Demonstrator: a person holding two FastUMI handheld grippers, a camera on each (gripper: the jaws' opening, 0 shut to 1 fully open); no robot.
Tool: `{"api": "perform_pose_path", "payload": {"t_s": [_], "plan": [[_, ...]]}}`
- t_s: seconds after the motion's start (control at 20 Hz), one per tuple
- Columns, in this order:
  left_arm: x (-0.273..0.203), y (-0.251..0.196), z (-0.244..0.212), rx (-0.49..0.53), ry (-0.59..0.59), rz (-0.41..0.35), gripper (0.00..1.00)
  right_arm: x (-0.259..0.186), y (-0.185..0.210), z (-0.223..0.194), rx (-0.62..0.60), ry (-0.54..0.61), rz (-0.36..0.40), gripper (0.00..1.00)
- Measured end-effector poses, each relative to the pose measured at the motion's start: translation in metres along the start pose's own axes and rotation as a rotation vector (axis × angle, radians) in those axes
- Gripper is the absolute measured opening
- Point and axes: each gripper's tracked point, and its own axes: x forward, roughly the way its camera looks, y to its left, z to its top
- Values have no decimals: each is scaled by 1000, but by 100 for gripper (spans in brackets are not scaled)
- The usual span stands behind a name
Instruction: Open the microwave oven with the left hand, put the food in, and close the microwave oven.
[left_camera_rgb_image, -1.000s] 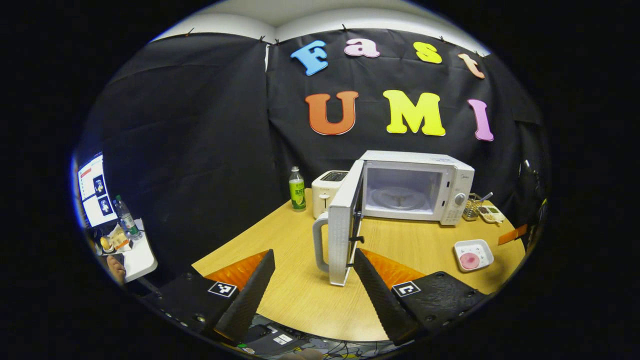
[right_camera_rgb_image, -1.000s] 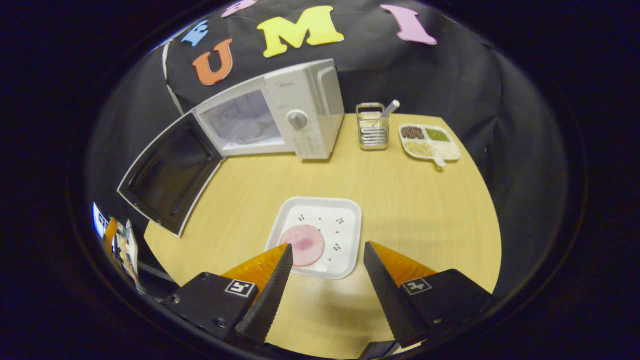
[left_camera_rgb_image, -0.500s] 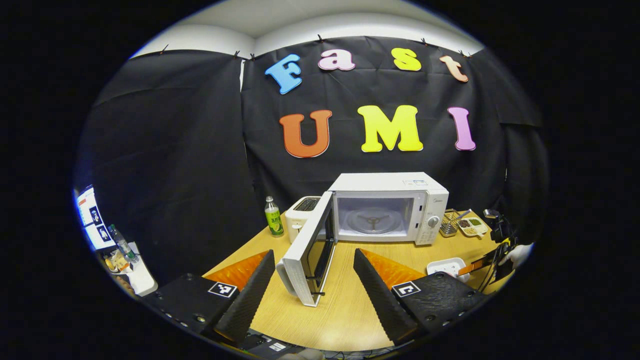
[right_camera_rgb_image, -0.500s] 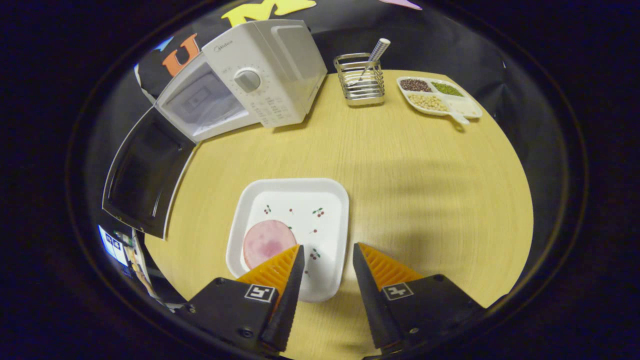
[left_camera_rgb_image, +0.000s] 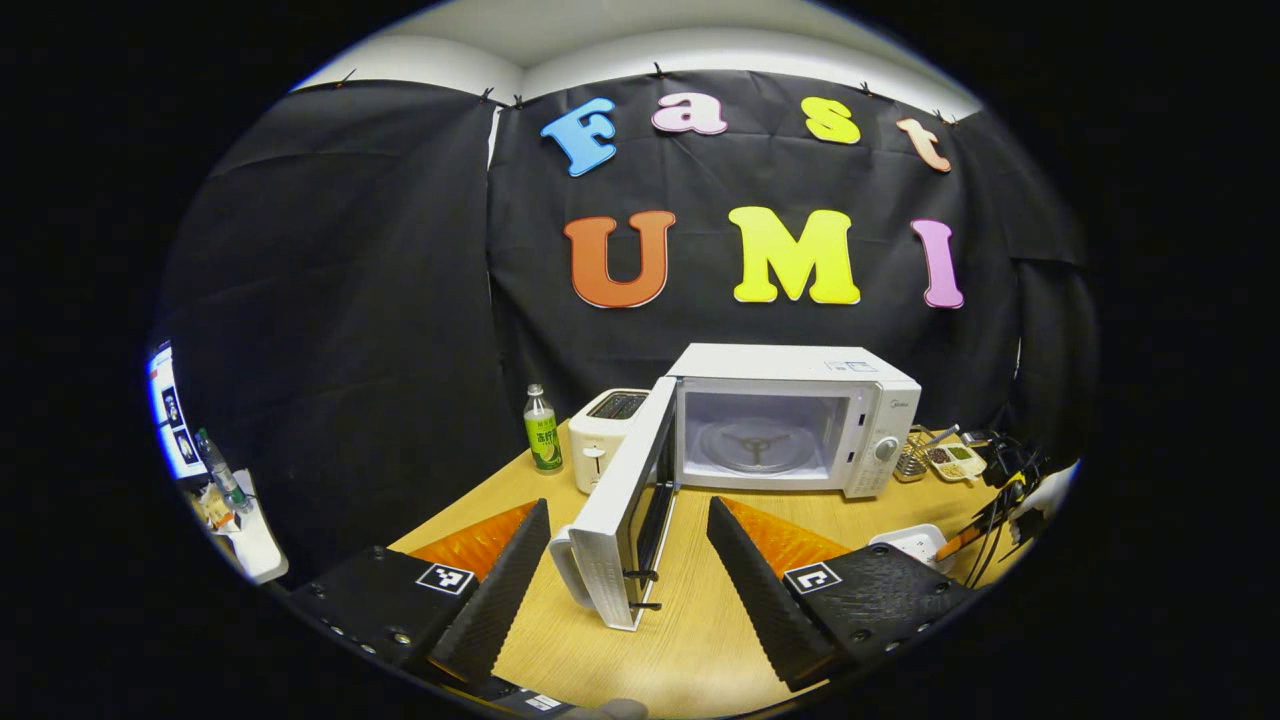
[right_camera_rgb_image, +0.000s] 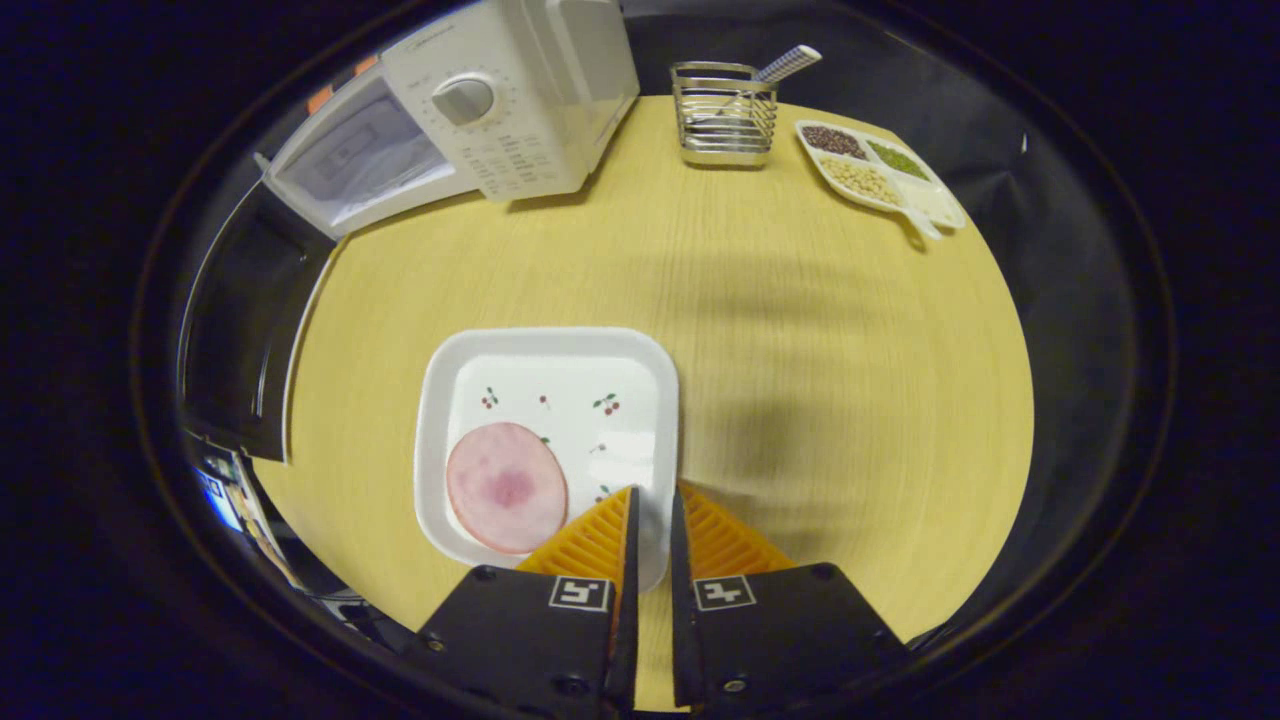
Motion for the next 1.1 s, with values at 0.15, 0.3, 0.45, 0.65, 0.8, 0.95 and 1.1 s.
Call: {"api": "perform_pose_path", "payload": {"t_s": [0.15,0.3,0.45,0.65,0.8,0.95,1.1], "plan": [[8,19,-3,-16,6,7,97,-1,2,-3,62,5,47,4],[9,33,2,-14,2,-1,97,-2,23,-7,127,-9,136,4],[11,40,9,-2,-6,-23,97,-9,48,-10,207,-50,226,4],[22,38,22,15,-17,-70,96,-26,86,-4,330,-110,357,4],[32,32,26,38,-15,-103,96,-25,85,-2,374,-124,315,3],[35,27,38,62,-36,-130,97,-24,75,1,335,-130,249,4],[41,27,41,67,-45,-138,96,-33,75,10,257,-161,215,17]]}}
